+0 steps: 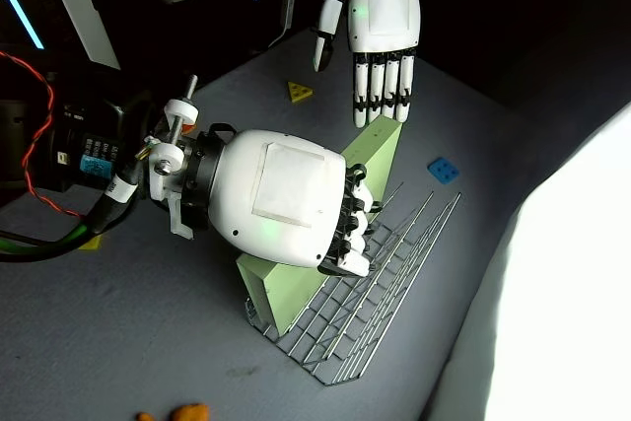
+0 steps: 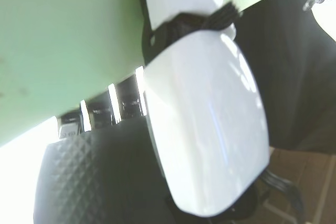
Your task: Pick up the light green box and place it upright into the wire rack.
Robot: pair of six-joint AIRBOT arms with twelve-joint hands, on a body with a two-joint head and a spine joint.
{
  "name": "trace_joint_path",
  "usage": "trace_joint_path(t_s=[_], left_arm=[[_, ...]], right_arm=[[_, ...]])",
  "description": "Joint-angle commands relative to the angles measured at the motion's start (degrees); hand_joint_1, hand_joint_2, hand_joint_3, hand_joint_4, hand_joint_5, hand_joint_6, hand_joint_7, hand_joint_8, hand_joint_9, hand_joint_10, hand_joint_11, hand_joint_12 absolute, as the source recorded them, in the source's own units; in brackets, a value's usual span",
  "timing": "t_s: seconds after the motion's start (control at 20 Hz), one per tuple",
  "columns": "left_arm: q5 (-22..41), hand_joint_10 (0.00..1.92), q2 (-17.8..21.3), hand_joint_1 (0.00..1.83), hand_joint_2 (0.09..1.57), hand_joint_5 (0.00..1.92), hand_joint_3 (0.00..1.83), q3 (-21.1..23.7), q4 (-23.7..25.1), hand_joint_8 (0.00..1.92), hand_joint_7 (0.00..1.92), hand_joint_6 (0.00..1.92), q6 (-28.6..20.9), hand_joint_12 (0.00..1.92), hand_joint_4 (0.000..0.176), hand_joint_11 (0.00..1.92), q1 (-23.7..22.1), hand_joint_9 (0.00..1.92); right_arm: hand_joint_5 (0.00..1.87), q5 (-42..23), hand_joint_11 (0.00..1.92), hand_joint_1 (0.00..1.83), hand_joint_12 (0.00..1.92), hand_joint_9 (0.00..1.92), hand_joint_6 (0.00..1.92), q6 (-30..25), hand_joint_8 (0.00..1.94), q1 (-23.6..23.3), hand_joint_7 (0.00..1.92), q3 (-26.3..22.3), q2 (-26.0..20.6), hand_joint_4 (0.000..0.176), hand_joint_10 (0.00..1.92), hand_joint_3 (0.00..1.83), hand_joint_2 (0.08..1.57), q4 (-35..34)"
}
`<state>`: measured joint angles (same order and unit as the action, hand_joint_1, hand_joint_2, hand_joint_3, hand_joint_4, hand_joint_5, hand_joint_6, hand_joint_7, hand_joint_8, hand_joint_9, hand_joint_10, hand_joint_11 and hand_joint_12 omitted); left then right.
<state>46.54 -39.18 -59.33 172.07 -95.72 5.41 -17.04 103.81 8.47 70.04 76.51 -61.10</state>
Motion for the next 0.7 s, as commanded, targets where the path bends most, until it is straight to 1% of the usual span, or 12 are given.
trace_joint_path(t_s=[0.0,0.15,0.3,0.65], left_arm=[[-3.6,0.00,-0.1,0.18,1.29,0.12,0.00,0.1,0.5,0.00,0.20,0.00,0.2,0.14,0.000,0.00,-0.3,0.15],[-3.6,0.00,-0.1,0.18,1.29,0.12,0.00,0.2,0.5,0.00,0.20,0.00,0.2,0.14,0.000,0.00,-0.3,0.15],[-3.6,0.00,-0.1,0.18,1.29,0.12,0.00,0.2,0.5,0.00,0.20,0.00,0.2,0.14,0.000,0.00,-0.3,0.15],[-3.6,0.00,-0.1,0.18,1.29,0.12,0.00,0.2,0.5,0.00,0.20,0.00,0.2,0.14,0.000,0.00,-0.2,0.15]], right_arm=[[0.92,-3.2,0.69,1.38,1.48,0.91,0.89,-0.8,0.96,-0.4,1.02,0.3,-0.1,0.000,1.31,0.00,1.11,1.7],[0.93,-3.5,0.69,1.38,1.48,0.91,0.89,-1.2,0.96,-0.3,1.02,0.5,0.1,0.000,1.31,0.00,1.11,1.7],[0.93,-3.4,0.69,1.38,1.48,0.91,0.89,-3.7,0.96,0.6,1.02,1.1,0.2,0.000,1.31,0.00,1.11,1.7],[0.93,-3.3,0.69,1.38,1.48,0.91,0.89,-3.7,0.96,0.8,1.02,1.3,0.3,0.000,1.31,0.00,1.11,1.7]])
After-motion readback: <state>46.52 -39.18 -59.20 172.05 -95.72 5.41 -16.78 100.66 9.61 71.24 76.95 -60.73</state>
